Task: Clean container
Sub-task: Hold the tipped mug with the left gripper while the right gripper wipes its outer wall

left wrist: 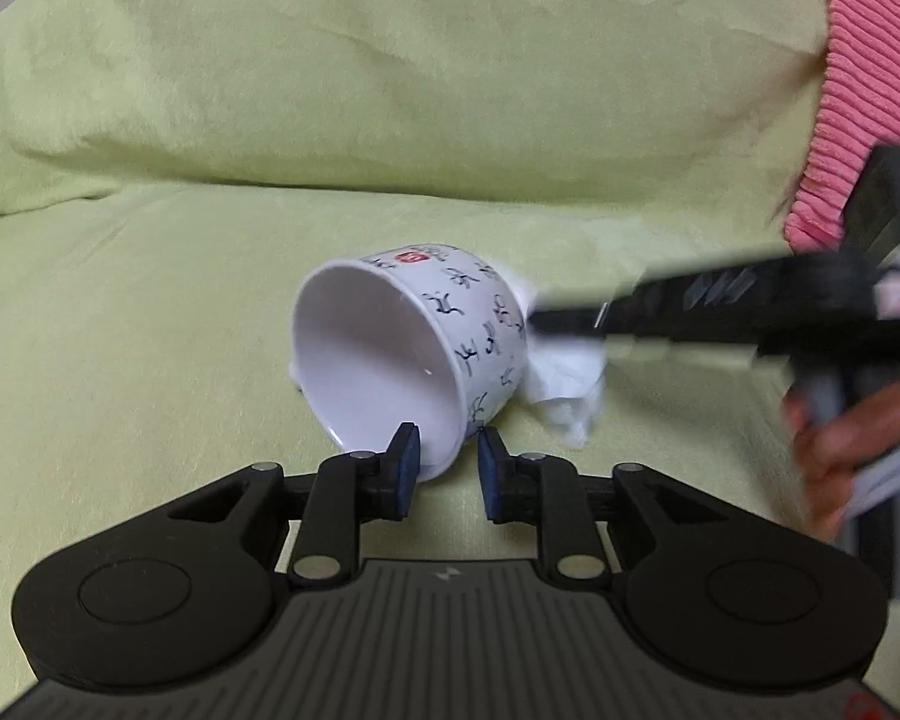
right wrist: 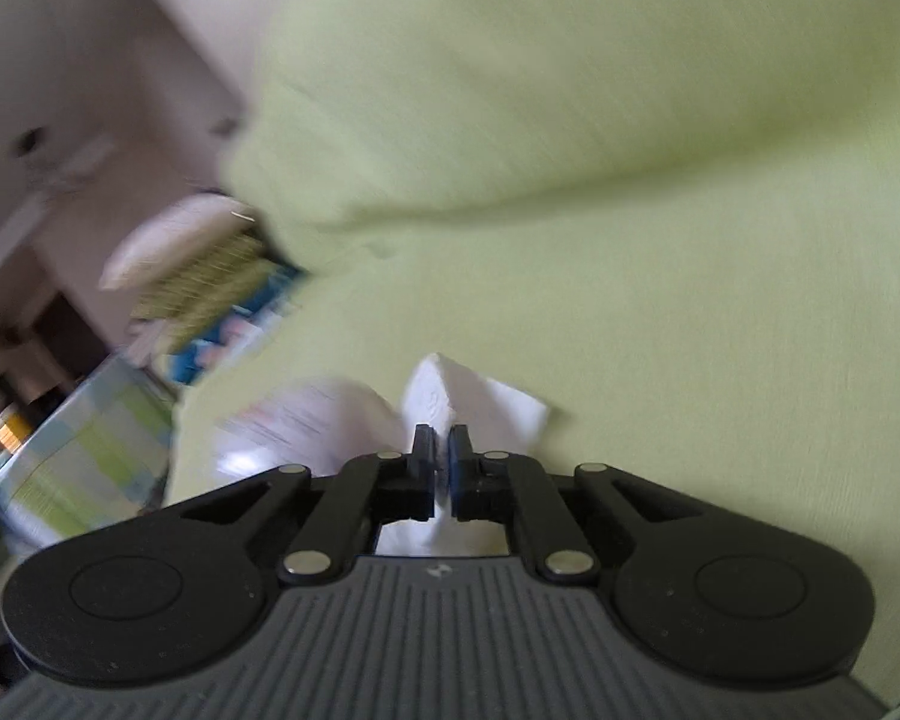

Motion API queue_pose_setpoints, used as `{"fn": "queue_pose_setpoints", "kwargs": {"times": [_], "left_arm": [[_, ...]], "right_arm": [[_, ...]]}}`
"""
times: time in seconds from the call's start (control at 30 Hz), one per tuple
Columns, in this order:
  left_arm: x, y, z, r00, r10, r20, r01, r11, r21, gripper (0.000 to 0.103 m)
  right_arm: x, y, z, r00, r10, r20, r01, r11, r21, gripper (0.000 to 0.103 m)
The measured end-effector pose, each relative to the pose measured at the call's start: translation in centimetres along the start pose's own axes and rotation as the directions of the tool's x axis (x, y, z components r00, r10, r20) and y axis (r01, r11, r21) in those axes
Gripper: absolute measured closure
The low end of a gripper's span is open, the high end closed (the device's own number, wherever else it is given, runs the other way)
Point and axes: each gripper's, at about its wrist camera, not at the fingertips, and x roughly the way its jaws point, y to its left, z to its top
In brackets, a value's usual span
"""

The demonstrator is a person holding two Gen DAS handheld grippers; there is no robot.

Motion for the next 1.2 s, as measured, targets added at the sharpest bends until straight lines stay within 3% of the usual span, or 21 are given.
{"fn": "queue_pose_setpoints", "kwargs": {"times": [0.1, 0.17, 0.23, 0.33, 0.37, 0.5, 0.6, 0.73, 0.8, 0.9, 1.0, 1.07, 1.13, 1.2], "left_arm": [[-0.9, 0.1, 0.3, 0.998, -0.029, 0.062, 0.03, 0.999, -0.013, 0.082], [-1.2, 0.4, 0.8, 0.993, -0.052, 0.107, 0.058, 0.997, -0.053, 0.082], [-0.8, 0.6, 1.3, 0.992, -0.071, 0.107, 0.08, 0.993, -0.087, 0.082], [-0.1, 0.4, 0.8, 0.996, -0.067, 0.065, 0.071, 0.996, -0.055, 0.085], [0.1, 0.3, 0.6, 0.997, -0.064, 0.05, 0.066, 0.997, -0.04, 0.089], [0.4, 0.6, -0.1, 0.999, -0.04, 0.025, 0.041, 0.999, -0.017, 0.089], [0.4, 0.9, -0.2, 0.999, -0.023, 0.027, 0.024, 0.999, -0.031, 0.089], [0.6, 0.6, -0.6, 1.0, -0.015, 0.016, 0.015, 1.0, 0.002, 0.084], [0.6, 0.6, -0.8, 1.0, -0.016, 0.008, 0.016, 1.0, 0.008, 0.081], [0.4, 0.6, -0.9, 1.0, -0.014, 0.007, 0.014, 1.0, 0.022, 0.079], [0.3, 0.4, -1.2, 1.0, 0.001, 0.007, -0.002, 0.998, 0.065, 0.079], [0.3, 0.3, -1.6, 1.0, 0.005, 0.003, -0.005, 0.995, 0.101, 0.078], [0.4, 0.4, -1.7, 1.0, 0.009, 0.002, -0.009, 0.992, 0.126, 0.078], [0.5, 0.4, -1.7, 1.0, 0.011, 0.003, -0.011, 0.991, 0.135, 0.078]], "right_arm": [[-1.8, 1.7, 1.6, 0.988, 0.152, 0.016, -0.15, 0.984, -0.101, 0.099], [-1.2, 1.9, 2.3, 0.974, 0.223, -0.023, -0.224, 0.971, -0.08, 0.099], [0.4, 1.8, 2.7, 0.963, 0.251, -0.097, -0.254, 0.967, -0.023, 0.099], [2.3, 1.2, 2.5, 0.947, 0.259, -0.191, -0.26, 0.965, 0.02, 0.1], [2.3, 0.9, 2.4, 0.943, 0.276, -0.186, -0.275, 0.961, 0.03, 0.1], [3.0, 1.1, 2.1, 0.939, 0.288, -0.186, -0.298, 0.954, -0.024, 0.102], [3.8, 2.0, 2.6, 0.95, 0.257, -0.179, -0.28, 0.953, -0.116, 0.103], [5.2, 2.3, 3.8, 0.978, 0.137, -0.157, -0.168, 0.964, -0.207, 0.102], [5.9, 1.9, 4.0, 0.98, 0.111, -0.166, -0.144, 0.969, -0.2, 0.101], [6.0, 1.5, 3.7, 0.978, -0.008, -0.21, -0.05, 0.961, -0.271, 0.1], [3.0, 1.8, 3.4, 0.99, 0.061, -0.125, -0.092, 0.962, -0.256, 0.099], [0.3, 3.0, 3.1, 0.982, 0.173, -0.076, -0.187, 0.944, -0.273, 0.099], [-1.5, 4.3, 2.3, 0.963, 0.253, -0.089, -0.268, 0.909, -0.319, 0.1], [-1.5, 5.6, 1.1, 0.951, 0.262, -0.162, -0.304, 0.88, -0.364, 0.1]]}}
